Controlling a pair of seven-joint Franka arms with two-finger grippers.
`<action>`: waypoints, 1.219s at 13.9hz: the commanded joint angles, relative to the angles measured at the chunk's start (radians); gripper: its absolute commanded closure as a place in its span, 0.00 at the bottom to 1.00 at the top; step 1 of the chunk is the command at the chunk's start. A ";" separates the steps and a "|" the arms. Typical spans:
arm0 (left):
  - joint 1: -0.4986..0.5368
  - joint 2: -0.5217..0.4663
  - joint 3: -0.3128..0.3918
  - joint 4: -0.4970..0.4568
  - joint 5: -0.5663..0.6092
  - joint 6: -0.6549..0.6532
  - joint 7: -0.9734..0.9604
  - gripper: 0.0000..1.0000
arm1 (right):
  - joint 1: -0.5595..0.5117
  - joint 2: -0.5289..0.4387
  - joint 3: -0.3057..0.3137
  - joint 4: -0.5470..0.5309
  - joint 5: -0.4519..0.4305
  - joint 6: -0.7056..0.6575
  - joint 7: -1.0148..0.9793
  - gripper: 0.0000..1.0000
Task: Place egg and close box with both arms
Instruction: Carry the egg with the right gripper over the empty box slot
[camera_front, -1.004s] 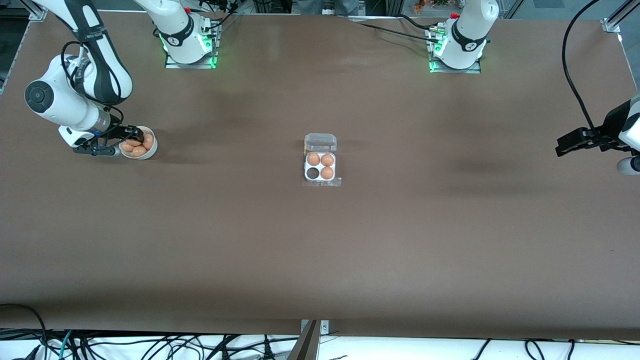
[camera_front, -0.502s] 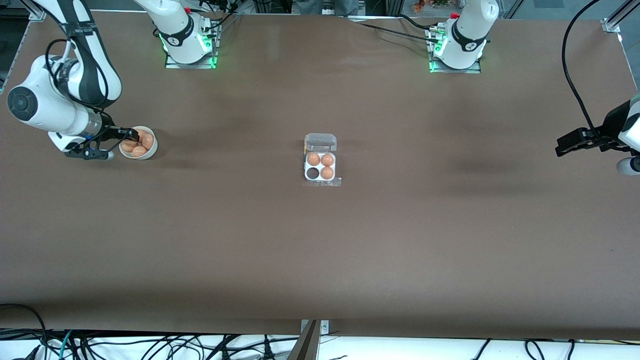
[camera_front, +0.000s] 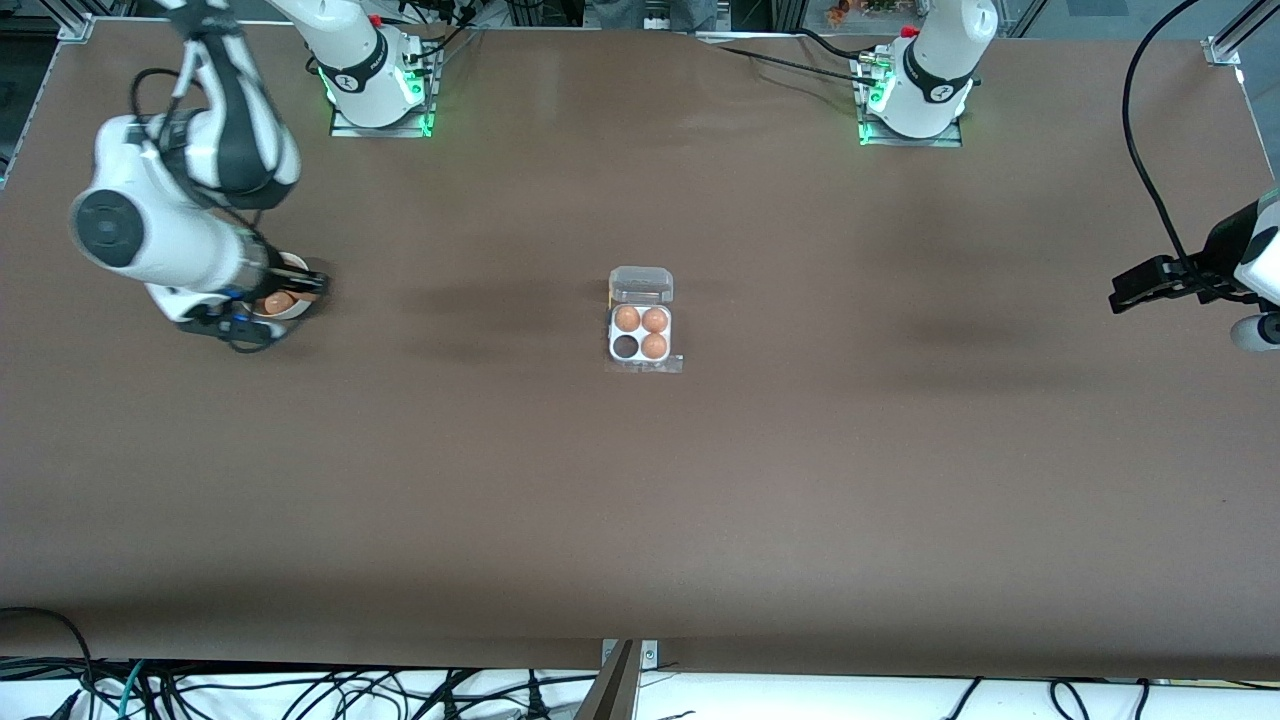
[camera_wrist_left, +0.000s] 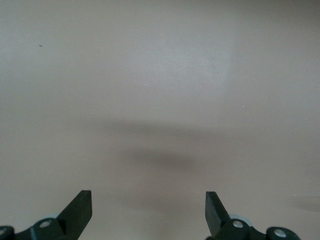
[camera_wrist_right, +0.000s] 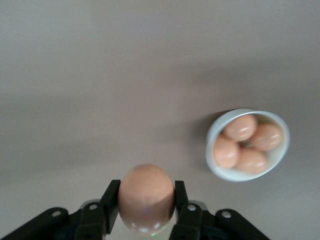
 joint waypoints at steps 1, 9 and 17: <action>-0.001 0.008 -0.002 0.019 0.016 -0.010 0.017 0.00 | 0.099 0.102 0.040 0.163 0.003 -0.075 0.203 0.75; -0.001 0.008 -0.002 0.017 0.016 -0.010 0.017 0.00 | 0.427 0.418 0.042 0.559 0.080 -0.058 0.586 0.76; -0.001 0.008 -0.002 0.017 0.016 -0.010 0.017 0.00 | 0.561 0.649 0.042 0.763 0.078 0.115 0.702 0.76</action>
